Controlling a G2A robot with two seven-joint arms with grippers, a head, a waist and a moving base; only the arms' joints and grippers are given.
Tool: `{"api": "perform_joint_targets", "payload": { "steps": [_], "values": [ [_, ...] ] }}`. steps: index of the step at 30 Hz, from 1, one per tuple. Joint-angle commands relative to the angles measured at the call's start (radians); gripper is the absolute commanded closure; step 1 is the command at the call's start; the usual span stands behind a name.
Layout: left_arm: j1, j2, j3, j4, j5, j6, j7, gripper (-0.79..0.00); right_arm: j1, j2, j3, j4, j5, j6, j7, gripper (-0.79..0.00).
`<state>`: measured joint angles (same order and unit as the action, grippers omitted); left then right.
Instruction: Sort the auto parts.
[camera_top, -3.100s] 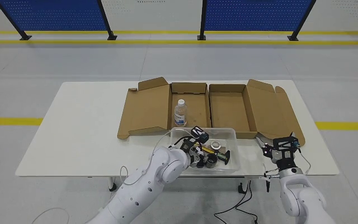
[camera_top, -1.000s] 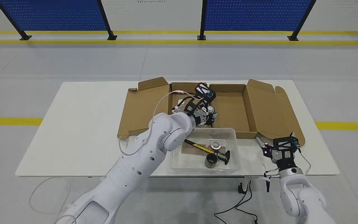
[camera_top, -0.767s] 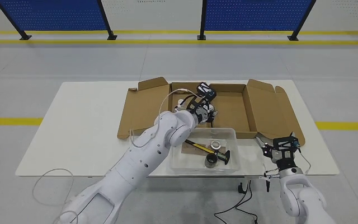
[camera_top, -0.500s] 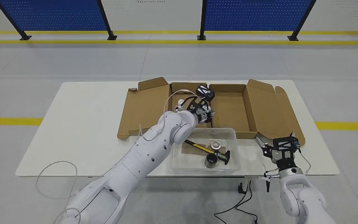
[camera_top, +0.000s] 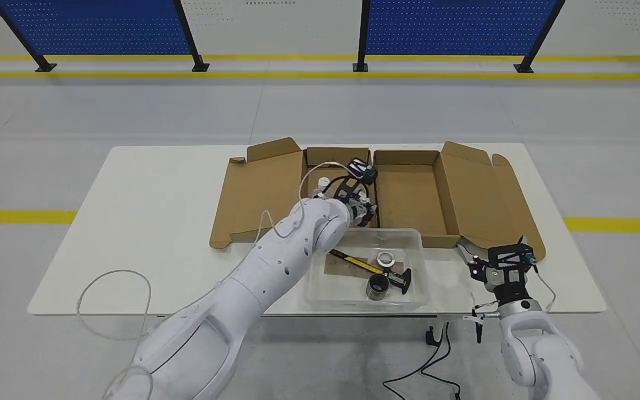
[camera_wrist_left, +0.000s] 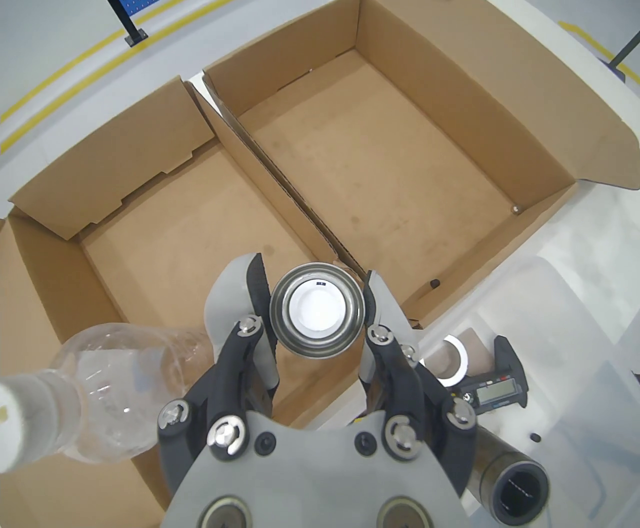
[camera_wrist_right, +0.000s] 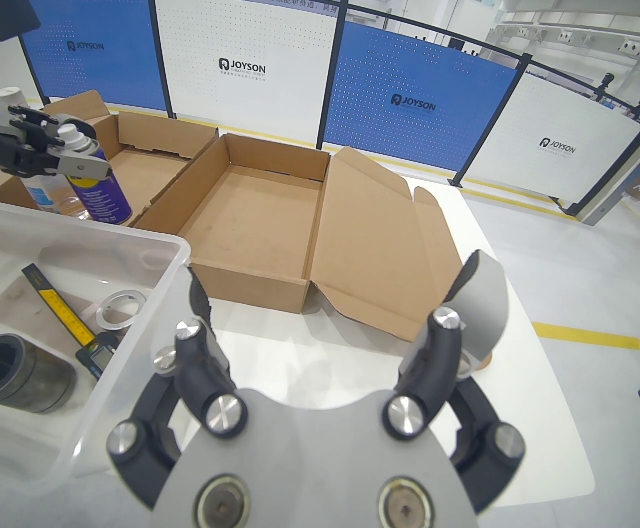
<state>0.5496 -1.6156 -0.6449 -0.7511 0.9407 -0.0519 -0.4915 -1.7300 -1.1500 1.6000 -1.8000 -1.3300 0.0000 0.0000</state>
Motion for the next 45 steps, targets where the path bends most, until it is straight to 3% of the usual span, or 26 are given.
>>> {"api": "perform_joint_targets", "payload": {
  "steps": [1,17,22,23,24,27,37,45],
  "values": [
    [-0.007,-0.011,0.007,0.035,-0.003,-0.004,0.008,0.000,0.000,0.000,0.000,0.000,0.000,0.000,0.000,-0.785],
    [-0.046,-0.073,0.022,0.189,-0.013,-0.027,0.048,0.000,0.000,0.000,0.000,0.000,0.000,0.000,0.000,-0.785],
    [-0.055,-0.086,0.023,0.220,-0.009,-0.039,0.045,-0.416,0.000,0.000,0.000,0.000,0.000,0.000,0.000,-0.785],
    [-0.057,-0.088,0.023,0.225,-0.009,-0.042,0.046,-0.579,0.000,0.000,0.000,0.000,0.000,0.000,0.000,-0.785],
    [-0.058,-0.090,0.022,0.230,-0.008,-0.043,0.047,-0.671,0.000,0.000,0.000,0.000,0.000,0.000,0.000,-0.785],
    [-0.063,-0.096,0.021,0.245,-0.003,-0.048,0.052,-0.785,0.000,0.000,0.000,0.000,0.000,0.000,0.000,-0.785],
    [-0.062,-0.100,0.007,0.213,0.021,-0.059,0.084,-0.785,0.000,0.000,0.000,0.000,0.000,0.000,0.000,-0.785],
    [-0.029,-0.079,-0.030,0.080,0.049,-0.041,0.074,-0.785,0.000,0.000,0.000,0.000,0.000,0.000,0.000,-0.785]
  ]
}}
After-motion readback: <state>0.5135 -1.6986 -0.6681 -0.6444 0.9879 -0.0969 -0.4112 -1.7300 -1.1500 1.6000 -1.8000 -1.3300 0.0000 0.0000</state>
